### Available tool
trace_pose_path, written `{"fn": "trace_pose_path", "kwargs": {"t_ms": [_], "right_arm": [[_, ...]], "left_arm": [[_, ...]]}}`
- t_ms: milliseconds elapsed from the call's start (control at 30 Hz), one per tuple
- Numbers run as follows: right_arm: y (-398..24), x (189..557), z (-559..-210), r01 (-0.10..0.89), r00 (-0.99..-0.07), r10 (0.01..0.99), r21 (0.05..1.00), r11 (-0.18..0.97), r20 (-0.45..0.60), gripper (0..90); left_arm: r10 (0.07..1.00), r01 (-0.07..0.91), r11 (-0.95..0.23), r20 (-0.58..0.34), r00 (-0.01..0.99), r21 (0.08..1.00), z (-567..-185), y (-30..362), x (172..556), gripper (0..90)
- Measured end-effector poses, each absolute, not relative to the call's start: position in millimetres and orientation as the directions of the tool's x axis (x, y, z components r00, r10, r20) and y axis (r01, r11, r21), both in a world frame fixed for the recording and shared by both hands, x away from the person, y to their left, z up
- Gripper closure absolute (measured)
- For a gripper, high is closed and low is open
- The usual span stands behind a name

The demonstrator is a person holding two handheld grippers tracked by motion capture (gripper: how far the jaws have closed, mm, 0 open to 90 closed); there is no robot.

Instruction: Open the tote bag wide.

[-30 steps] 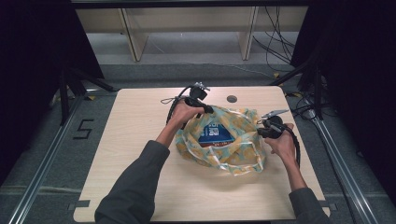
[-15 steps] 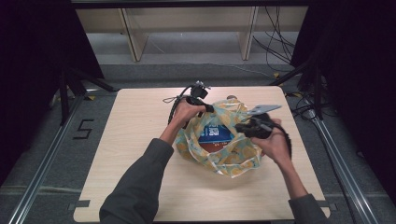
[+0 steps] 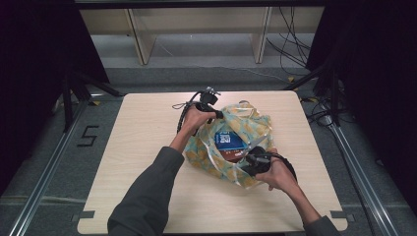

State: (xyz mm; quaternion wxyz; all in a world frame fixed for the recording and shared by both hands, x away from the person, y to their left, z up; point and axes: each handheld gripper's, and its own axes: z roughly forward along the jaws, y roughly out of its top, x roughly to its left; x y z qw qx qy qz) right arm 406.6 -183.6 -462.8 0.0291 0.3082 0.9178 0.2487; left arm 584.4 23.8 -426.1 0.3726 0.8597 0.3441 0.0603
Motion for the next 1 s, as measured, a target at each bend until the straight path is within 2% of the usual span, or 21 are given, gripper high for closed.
{"fn": "trace_pose_path", "kwargs": {"t_ms": [67, 133, 267, 333, 467, 500, 567, 733, 767, 900, 1000], "right_arm": [[-183, 401, -470, 0.544, -0.818, 0.567, 0.454, 0.706, 0.1, 90.0], [-183, 398, -474, 0.546, -0.818, 0.567, 0.446, 0.709, 0.1, 90.0], [-187, 394, -454, 0.522, -0.822, 0.563, 0.51, 0.684, 0.087, 90.0], [-189, 391, -442, 0.505, -0.824, 0.561, 0.552, 0.664, 0.079, 89.8], [-194, 386, -425, 0.509, -0.799, 0.597, 0.618, 0.6, 0.079, 87.7], [-198, 389, -421, 0.47, -0.809, 0.587, 0.642, 0.605, 0.038, 86.3], [-201, 389, -417, 0.461, -0.807, 0.589, 0.673, 0.579, 0.046, 82.6], [-211, 389, -414, 0.475, -0.767, 0.64, 0.712, 0.516, 0.048, 71.6], [-214, 390, -411, 0.472, -0.778, 0.627, 0.699, 0.538, 0.043, 69.5], [-222, 390, -413, 0.477, -0.744, 0.667, 0.74, 0.475, 0.051, 63.1], [-228, 389, -411, 0.496, -0.732, 0.679, 0.727, 0.474, 0.057, 59.9]], "left_arm": [[0.643, 0.546, -0.485, -0.144, 0.752, 0.683, -425, 25, 583, 84.8], [0.647, 0.547, -0.484, -0.142, 0.749, 0.683, -425, 26, 581, 72.8], [0.597, 0.491, -0.54, -0.1, 0.796, 0.683, -415, 31, 562, 60.8], [0.598, 0.486, -0.522, -0.106, 0.795, 0.701, -408, 35, 552, 52.7], [0.607, 0.471, -0.458, -0.121, 0.785, 0.754, -392, 48, 530, 48.3], [0.608, 0.467, -0.451, -0.121, 0.785, 0.76, -390, 50, 527, 47.8], [0.609, 0.461, -0.44, -0.122, 0.784, 0.771, -385, 56, 520, 45.8], [0.61, 0.451, -0.398, -0.137, 0.78, 0.799, -379, 71, 502, 42.9], [0.61, 0.452, -0.391, -0.141, 0.78, 0.802, -379, 74, 499, 42.5], [0.615, 0.444, -0.373, -0.141, 0.776, 0.815, -382, 86, 485, 40.8], [0.62, 0.442, -0.366, -0.14, 0.772, 0.819, -384, 94, 477, 39.9]]}}
